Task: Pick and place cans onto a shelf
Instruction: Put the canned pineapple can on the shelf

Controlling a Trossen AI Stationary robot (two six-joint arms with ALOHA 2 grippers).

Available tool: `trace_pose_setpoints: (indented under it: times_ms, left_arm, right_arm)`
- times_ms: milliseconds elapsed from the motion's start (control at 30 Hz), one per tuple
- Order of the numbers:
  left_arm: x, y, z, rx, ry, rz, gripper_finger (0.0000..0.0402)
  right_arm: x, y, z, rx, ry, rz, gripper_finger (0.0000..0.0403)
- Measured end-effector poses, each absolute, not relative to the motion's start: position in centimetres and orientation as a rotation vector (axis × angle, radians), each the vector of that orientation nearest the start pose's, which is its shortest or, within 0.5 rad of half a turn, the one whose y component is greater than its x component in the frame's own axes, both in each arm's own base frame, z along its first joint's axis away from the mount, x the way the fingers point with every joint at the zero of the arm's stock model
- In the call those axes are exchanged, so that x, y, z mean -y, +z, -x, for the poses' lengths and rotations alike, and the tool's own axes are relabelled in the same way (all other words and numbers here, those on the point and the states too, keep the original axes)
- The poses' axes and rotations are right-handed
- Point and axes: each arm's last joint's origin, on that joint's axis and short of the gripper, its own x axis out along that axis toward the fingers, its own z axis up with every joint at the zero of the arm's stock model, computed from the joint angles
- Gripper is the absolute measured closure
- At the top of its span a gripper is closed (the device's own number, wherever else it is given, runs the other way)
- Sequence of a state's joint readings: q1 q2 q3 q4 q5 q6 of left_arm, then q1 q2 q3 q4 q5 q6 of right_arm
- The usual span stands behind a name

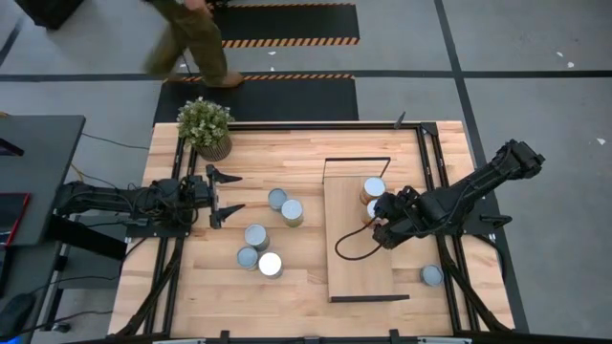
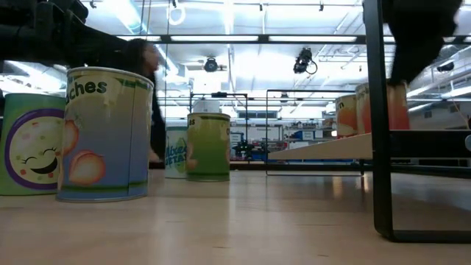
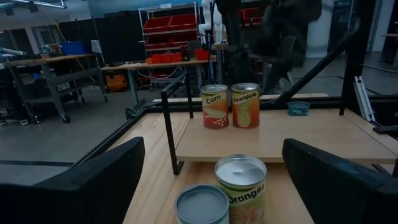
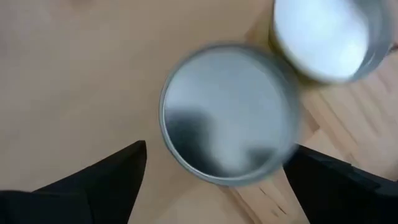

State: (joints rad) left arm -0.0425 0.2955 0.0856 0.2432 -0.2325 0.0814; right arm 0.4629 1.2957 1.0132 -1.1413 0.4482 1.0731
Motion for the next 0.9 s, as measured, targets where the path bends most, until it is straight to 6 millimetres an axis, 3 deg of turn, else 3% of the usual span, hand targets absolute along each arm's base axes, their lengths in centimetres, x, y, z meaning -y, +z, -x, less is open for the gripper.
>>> trace_pose_setpoints:
  times_ms: [233, 367, 467, 633, 767, 900]
  left_arm:
    - [-0.2, 19.1, -11.6, 0.025, 0.191, -0.081, 0.0015]
    - [-0.2, 19.1, -11.6, 0.024, 0.191, -0.081, 0.0015]
    - [-0.2, 19.1, -11.6, 0.024, 0.191, -0.082, 0.0015]
    - [-0.2, 19.1, -11.6, 0.024, 0.191, -0.082, 0.0015]
    - [-0.2, 19.1, -11.6, 0.023, 0.191, -0.082, 0.0015]
    - [-0.2, 19.1, -11.6, 0.024, 0.191, -0.083, 0.0015]
  right_arm:
    - [-8.6, 30.3, -20.5, -0.993, -0.618, -0.29, 0.003]
    - [-8.5, 31.4, -20.3, -1.004, -0.655, -0.278, 0.003]
    - [-9.0, 31.7, -21.4, -0.927, -0.597, -0.243, 0.003]
    - [-10.0, 30.2, -24.7, -0.891, -0.506, -0.054, 0.003]
    - [-9.9, 27.4, -26.7, -1.0, -0.54, 0.061, 0.003]
    - [-9.7, 25.4, -27.5, -1.116, -0.568, 0.145, 0.003]
